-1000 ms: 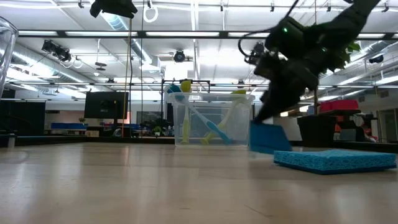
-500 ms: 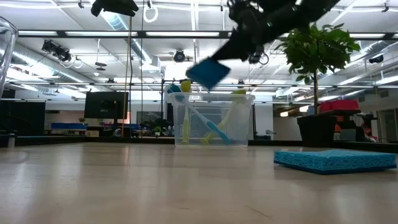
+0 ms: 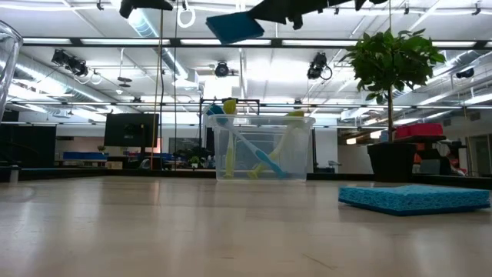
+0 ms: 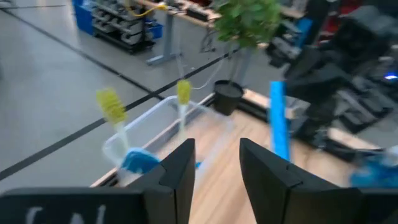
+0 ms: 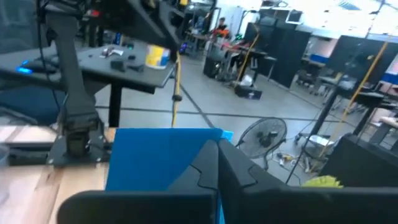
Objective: Pick & Place Kitchen Sink Supplies
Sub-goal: Put the blue sponge into the bottom left transparent bin
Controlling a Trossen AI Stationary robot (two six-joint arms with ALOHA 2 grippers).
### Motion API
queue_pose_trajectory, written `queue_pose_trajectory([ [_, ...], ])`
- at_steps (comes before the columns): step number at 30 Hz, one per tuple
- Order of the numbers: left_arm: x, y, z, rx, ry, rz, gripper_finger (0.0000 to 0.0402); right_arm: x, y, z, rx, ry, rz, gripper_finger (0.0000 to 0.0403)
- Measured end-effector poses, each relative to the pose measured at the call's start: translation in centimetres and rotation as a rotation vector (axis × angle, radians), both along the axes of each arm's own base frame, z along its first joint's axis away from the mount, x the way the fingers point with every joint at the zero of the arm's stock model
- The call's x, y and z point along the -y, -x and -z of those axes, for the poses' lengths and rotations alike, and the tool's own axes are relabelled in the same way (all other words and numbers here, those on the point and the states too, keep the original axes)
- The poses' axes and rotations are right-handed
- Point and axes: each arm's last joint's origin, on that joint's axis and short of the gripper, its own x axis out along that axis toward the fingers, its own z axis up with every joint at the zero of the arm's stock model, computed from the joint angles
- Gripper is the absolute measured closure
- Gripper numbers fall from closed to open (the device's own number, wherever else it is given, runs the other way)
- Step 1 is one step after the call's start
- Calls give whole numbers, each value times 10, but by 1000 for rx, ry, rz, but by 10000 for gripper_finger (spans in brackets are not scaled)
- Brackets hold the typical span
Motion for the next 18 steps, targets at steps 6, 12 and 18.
queue_pose_trajectory([
  [6,1,-1,-4,69,46,32,202,4,1,-4,42,0,16,403],
  [12,1,-6,-3,111,125,60,120,3,1,-10,101,10,0,403],
  [18,0,-20,-3,147,179,159,89,4,-3,-10,124,15,-6,403],
])
